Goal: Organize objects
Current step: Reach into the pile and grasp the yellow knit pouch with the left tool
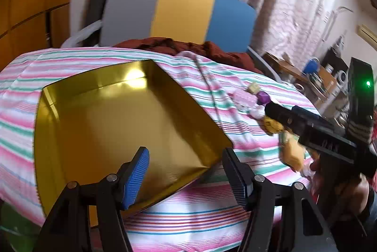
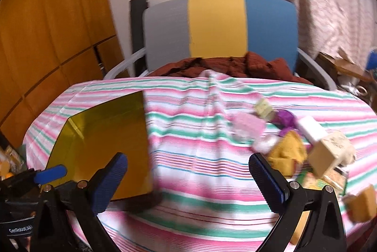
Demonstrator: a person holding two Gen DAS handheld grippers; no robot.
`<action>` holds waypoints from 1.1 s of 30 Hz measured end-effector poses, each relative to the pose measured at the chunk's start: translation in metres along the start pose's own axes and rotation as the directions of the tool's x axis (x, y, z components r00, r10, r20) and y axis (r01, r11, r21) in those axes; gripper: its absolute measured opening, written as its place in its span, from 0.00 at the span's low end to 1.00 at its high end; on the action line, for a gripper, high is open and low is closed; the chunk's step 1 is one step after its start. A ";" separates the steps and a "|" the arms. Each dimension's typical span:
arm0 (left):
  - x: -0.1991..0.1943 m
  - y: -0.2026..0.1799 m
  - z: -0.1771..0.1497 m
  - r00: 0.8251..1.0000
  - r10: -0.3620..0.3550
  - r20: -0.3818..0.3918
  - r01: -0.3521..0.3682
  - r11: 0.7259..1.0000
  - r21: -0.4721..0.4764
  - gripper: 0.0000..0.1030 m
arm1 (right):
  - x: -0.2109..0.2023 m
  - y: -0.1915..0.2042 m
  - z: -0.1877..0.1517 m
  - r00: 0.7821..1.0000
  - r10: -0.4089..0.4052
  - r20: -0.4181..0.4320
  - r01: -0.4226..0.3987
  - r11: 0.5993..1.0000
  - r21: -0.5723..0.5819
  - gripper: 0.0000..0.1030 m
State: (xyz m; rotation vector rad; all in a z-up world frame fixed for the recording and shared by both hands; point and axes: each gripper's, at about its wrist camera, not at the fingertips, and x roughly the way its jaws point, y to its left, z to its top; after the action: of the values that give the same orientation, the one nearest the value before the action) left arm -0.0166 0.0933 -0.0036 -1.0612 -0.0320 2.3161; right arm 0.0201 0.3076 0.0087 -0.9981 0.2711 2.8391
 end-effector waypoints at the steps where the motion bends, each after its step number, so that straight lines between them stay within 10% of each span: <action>1: 0.005 -0.005 0.003 1.000 -0.017 -0.006 0.017 1.000 0.011 0.63 | -0.003 -0.009 0.001 1.000 -0.013 0.003 0.013 1.000 0.016 1.00; 18: 0.067 -0.079 0.018 0.971 -0.127 -0.202 0.161 0.973 0.165 0.74 | -0.051 -0.226 0.009 0.950 -0.313 0.017 0.276 0.862 0.424 1.00; 26: 0.101 -0.130 0.029 0.953 -0.177 -0.244 0.236 0.942 0.239 0.74 | -0.042 -0.268 -0.014 0.980 -0.197 -0.007 0.159 0.767 0.621 1.00; 33: 0.142 -0.175 0.040 0.945 -0.187 -0.269 0.271 0.908 0.320 0.72 | -0.039 -0.265 -0.013 0.988 -0.151 0.013 0.111 0.782 0.614 1.00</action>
State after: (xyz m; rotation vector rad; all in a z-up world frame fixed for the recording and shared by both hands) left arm -0.0299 0.3200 -0.0289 -1.0686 0.3230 1.8814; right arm 0.1037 0.5615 -0.0111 -0.7393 0.9975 2.3698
